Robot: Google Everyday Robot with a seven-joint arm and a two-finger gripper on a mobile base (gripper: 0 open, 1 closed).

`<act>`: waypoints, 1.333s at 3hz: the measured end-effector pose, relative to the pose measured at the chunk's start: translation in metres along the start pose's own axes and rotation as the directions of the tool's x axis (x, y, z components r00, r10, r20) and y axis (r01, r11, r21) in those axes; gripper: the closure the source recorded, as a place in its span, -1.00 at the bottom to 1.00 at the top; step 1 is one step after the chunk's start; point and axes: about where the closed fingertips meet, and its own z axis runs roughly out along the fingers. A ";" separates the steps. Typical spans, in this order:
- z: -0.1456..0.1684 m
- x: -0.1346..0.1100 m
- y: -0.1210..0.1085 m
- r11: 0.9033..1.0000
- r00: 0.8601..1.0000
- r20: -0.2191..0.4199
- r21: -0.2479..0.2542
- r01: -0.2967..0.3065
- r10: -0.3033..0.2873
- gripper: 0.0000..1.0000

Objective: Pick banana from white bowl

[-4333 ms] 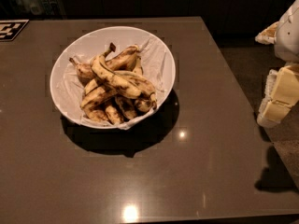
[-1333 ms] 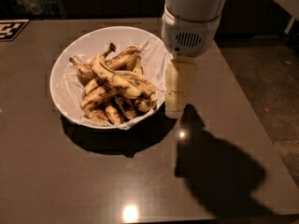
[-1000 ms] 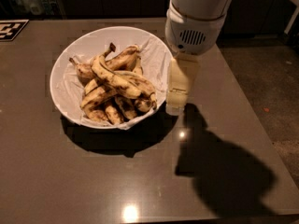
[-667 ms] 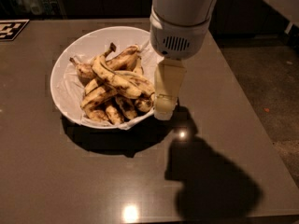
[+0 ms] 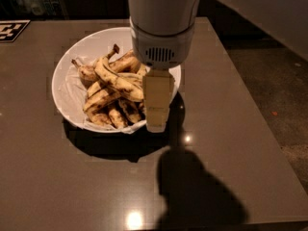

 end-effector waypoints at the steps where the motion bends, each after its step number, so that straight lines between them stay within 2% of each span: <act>1: 0.000 -0.006 0.000 1.000 0.999 0.031 0.007 0.020 -0.020 -1.00; 3: 0.025 -0.040 -0.001 0.998 0.999 0.037 -0.068 0.016 -0.013 -1.00; 4: 0.028 -0.043 -0.008 0.997 0.999 0.037 -0.082 -0.011 0.015 -1.00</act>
Offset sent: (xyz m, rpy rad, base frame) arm 0.0140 0.0480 -0.0456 0.0262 0.1310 0.0285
